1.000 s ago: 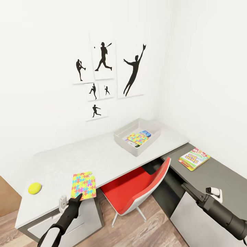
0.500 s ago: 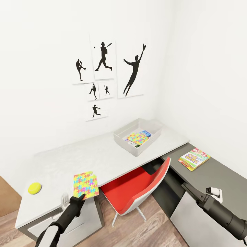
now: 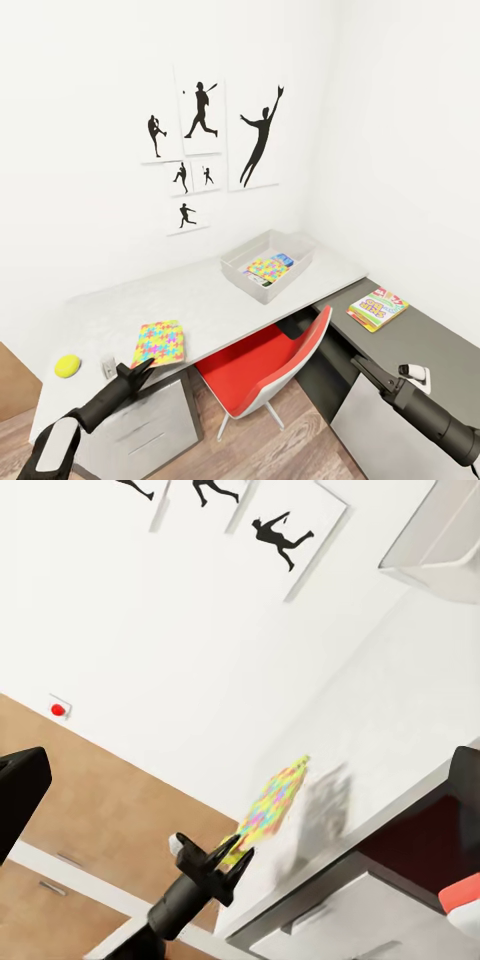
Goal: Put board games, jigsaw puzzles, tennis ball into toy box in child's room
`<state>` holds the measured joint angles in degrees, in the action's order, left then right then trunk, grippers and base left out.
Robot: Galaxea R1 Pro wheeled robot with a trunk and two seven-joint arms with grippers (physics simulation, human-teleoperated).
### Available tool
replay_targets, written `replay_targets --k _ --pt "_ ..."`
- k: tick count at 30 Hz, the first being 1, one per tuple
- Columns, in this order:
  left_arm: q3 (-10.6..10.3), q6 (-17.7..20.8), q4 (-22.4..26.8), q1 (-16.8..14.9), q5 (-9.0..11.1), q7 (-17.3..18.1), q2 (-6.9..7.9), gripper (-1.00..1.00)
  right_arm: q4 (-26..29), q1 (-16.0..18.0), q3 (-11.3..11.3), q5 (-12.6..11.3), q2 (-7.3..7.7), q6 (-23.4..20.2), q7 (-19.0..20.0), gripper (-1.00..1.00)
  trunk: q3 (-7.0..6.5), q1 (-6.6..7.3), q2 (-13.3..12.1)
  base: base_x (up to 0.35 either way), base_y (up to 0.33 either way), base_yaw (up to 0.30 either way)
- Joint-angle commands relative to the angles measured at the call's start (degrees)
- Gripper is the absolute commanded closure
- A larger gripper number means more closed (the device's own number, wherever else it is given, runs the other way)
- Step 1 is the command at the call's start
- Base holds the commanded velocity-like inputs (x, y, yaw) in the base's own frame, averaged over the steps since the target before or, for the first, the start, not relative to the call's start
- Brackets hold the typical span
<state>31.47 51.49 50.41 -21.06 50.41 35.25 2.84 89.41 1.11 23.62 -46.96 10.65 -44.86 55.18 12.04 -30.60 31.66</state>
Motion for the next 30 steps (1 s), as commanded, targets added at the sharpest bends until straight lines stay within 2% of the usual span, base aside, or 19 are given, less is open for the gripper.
replay_targets --k 1,11,17,25,30 --pt "0.14 1.70 0.31 -0.05 -0.22 0.23 0.70 1.00 -0.01 0.04 0.03 -0.16 0.00 -0.32 0.03 -1.00 0.10 -0.02 0.09 0.000 0.000 0.000" --pt "0.25 7.70 1.52 -0.11 -0.11 0.27 5.53 1.00 -0.03 0.05 0.36 -0.23 0.08 -0.38 0.27 -1.00 0.10 -0.02 0.09 0.000 0.000 0.000" --pt "0.13 8.51 3.27 -0.19 0.40 0.34 7.59 1.00 -0.03 0.06 0.37 -0.24 0.10 -0.37 0.28 -1.00 0.10 -0.02 0.09 0.000 0.000 0.000" --pt "0.18 8.51 4.60 -0.19 0.49 0.35 7.85 1.00 -0.03 0.05 0.37 -0.21 0.08 -0.32 0.22 -1.00 0.10 -0.02 0.09 0.000 0.000 0.000" --pt "0.08 8.51 9.88 0.05 0.55 0.35 7.58 1.00 -0.03 0.04 0.37 -0.23 0.08 -0.32 0.36 -1.00 0.10 -0.02 0.09 0.000 0.000 0.000"
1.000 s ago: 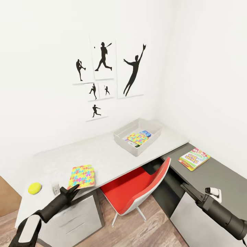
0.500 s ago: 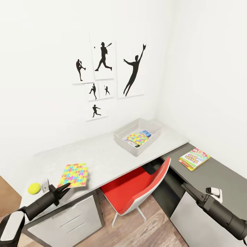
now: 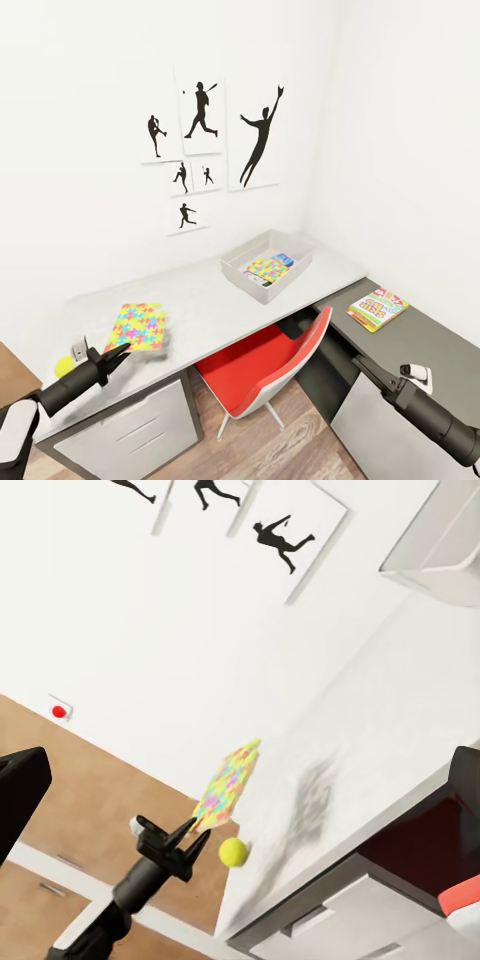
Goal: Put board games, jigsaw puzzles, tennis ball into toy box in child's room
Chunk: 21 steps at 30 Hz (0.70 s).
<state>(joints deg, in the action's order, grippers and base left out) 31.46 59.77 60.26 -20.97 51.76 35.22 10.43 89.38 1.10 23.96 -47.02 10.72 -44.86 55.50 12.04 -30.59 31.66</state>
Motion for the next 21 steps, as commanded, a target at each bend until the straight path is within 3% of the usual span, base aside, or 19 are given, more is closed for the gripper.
replay_targets --k 1,6,9,13,15,18,21 --pt "0.07 0.23 0.79 0.03 -0.79 0.38 -0.06 1.00 0.00 0.04 0.03 -0.17 0.01 -0.32 0.06 -1.00 0.10 -0.02 0.08 0.000 0.000 0.000" --pt "-3.46 0.23 7.30 1.14 -0.81 0.43 -0.40 1.00 0.00 0.05 0.03 -0.17 -0.01 -0.31 0.13 -1.00 0.10 -0.02 0.08 0.000 0.000 0.000" --pt "-4.31 0.23 10.21 1.89 -0.85 0.40 -0.41 1.00 0.00 0.05 0.03 -0.17 0.00 -0.31 0.13 -1.00 0.10 -0.02 0.08 0.000 0.000 0.000" --pt "-4.90 0.23 12.91 2.70 -0.81 0.43 0.13 1.00 0.00 0.08 0.05 -0.19 0.00 -0.31 0.14 -1.00 0.10 -0.02 0.08 0.000 0.000 0.000" --pt "-6.58 0.23 13.76 2.87 -0.81 1.71 0.83 1.00 0.00 0.06 0.06 -0.23 0.01 -0.31 0.12 -1.00 0.10 -0.02 0.08 0.000 0.000 0.000" --pt "-11.60 0.23 14.08 2.72 -1.18 6.43 3.69 1.00 0.03 0.05 0.10 -0.30 0.06 -0.37 0.04 -1.00 0.10 -0.02 0.08 0.000 0.000 0.000" --pt "-20.07 0.23 13.97 2.37 -1.05 12.40 9.78 1.00 0.08 0.05 0.11 -0.42 0.14 -0.46 -0.05 -1.00 0.00 -0.02 0.08 0.000 0.000 -0.076"
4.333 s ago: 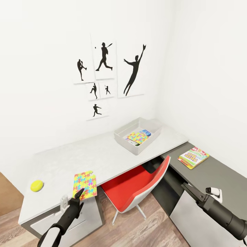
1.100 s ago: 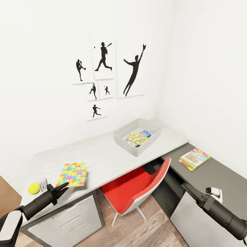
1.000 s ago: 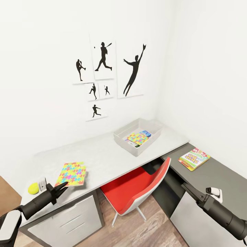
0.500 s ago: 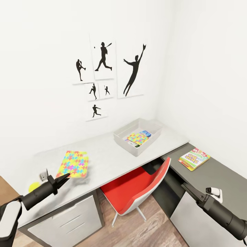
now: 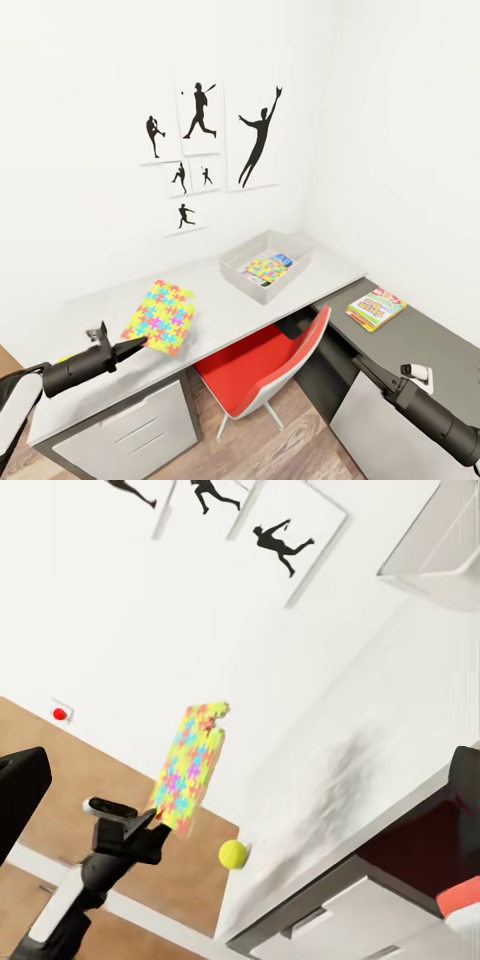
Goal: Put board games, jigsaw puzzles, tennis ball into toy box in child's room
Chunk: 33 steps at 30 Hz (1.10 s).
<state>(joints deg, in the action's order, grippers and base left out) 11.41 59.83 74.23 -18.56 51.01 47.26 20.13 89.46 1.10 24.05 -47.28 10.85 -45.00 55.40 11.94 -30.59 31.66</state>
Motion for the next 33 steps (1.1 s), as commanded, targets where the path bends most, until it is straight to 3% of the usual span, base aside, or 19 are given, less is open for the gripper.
replay_targets --k 1,8,10,15,25,33 --pt "-1.71 0.17 -0.11 -0.08 -0.27 2.09 1.73 1.00 0.01 0.06 0.03 -0.22 0.05 -0.36 0.08 -1.00 0.04 -0.02 0.08 0.000 0.000 -0.155" --pt "-4.26 0.17 -0.28 -0.16 -0.60 8.76 6.30 1.00 0.01 0.11 0.11 -0.43 0.45 -0.43 1.86 -1.00 -0.43 -0.02 0.08 0.000 0.000 -0.190" --pt "-4.39 0.17 -0.14 -0.16 -0.58 9.85 6.74 1.00 0.01 0.12 0.11 -0.44 0.47 -0.43 2.10 -1.00 -0.57 -0.02 0.08 0.000 0.000 -0.208" --pt "-4.43 0.17 -0.16 -0.16 -0.95 11.67 7.20 1.00 -0.04 0.12 0.12 -0.45 0.56 -0.44 2.37 -1.00 -0.93 -0.02 0.08 0.003 0.000 -0.210" --pt "-4.32 0.04 -0.22 -0.16 -0.94 11.97 7.36 1.00 -0.07 0.05 2.22 -0.51 0.58 -0.74 3.41 -1.00 -1.64 -0.02 0.08 0.048 0.081 -0.210" --pt "-4.24 -0.09 -0.22 -0.16 -1.06 11.97 7.37 1.00 -0.07 0.04 2.56 -0.33 0.58 -0.79 4.48 -1.00 -2.22 -0.02 0.08 0.029 0.012 -0.211"
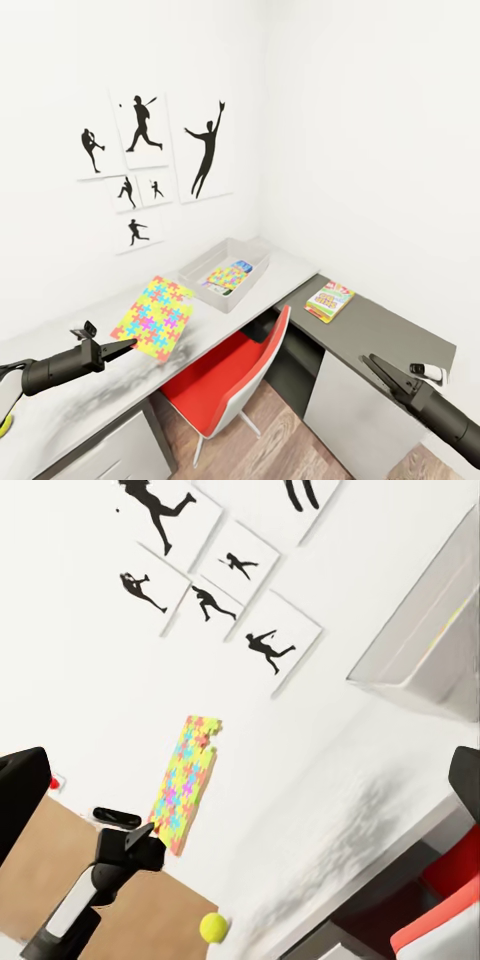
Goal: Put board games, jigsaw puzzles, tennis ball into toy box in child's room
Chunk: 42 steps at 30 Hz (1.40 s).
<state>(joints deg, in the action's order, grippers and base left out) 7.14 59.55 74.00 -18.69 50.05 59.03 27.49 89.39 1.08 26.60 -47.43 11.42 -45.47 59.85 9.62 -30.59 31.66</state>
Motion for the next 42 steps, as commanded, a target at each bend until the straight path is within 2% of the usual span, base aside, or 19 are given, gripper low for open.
replay_targets --k 1,12,30,42 --pt "0.05 0.16 0.01 -0.04 -0.07 0.21 0.02 1.00 0.00 0.06 0.02 -0.17 0.01 -0.32 0.05 -1.00 0.03 -0.03 0.08 0.128 -0.025 -0.211" --pt "0.75 0.03 0.00 0.00 -0.05 0.21 -0.06 1.00 0.00 0.13 0.12 -0.27 0.01 -0.34 0.09 -1.00 -0.67 -0.03 0.08 0.162 -0.130 -0.189" --pt "0.77 0.04 0.10 0.05 -0.07 0.20 -0.07 1.00 0.37 0.13 0.17 -0.38 -0.06 -1.01 -0.08 -1.00 -0.73 -0.03 0.08 0.021 -0.008 -0.010" --pt "0.77 -0.03 0.08 0.05 -0.12 0.21 -0.07 1.00 0.28 0.14 1.23 -0.39 -0.01 -1.20 -0.08 -1.00 -1.16 -0.03 0.08 0.233 -0.044 -0.154"
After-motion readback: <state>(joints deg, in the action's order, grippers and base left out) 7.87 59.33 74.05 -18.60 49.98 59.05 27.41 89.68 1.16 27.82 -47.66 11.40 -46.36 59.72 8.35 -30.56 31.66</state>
